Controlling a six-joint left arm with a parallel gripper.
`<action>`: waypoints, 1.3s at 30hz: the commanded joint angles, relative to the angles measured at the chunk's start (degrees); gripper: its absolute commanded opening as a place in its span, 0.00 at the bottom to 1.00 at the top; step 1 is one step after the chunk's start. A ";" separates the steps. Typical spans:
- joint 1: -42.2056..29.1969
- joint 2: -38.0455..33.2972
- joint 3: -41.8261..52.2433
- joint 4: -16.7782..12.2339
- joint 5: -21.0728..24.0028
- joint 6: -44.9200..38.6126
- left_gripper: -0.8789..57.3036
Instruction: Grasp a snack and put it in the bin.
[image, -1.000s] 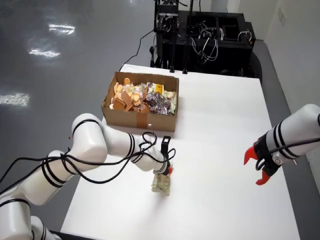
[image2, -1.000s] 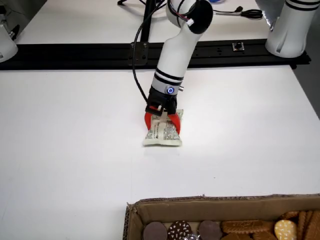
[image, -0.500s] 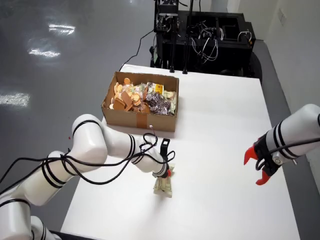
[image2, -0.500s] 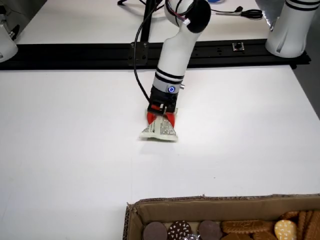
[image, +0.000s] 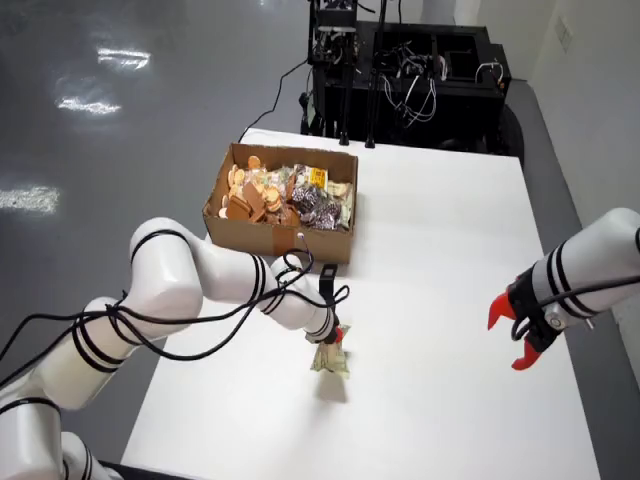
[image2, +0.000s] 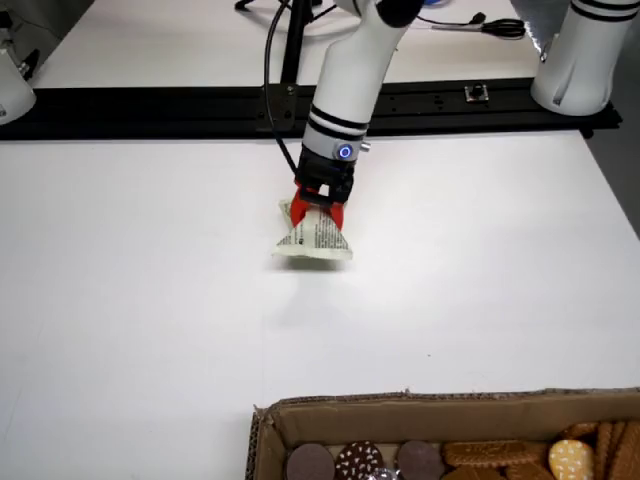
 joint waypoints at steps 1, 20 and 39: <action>0.22 -2.23 0.01 0.11 1.32 -1.43 0.25; 3.35 -12.48 -5.36 2.41 6.23 -4.16 0.25; 9.76 -3.13 -26.15 3.20 8.81 -7.18 0.25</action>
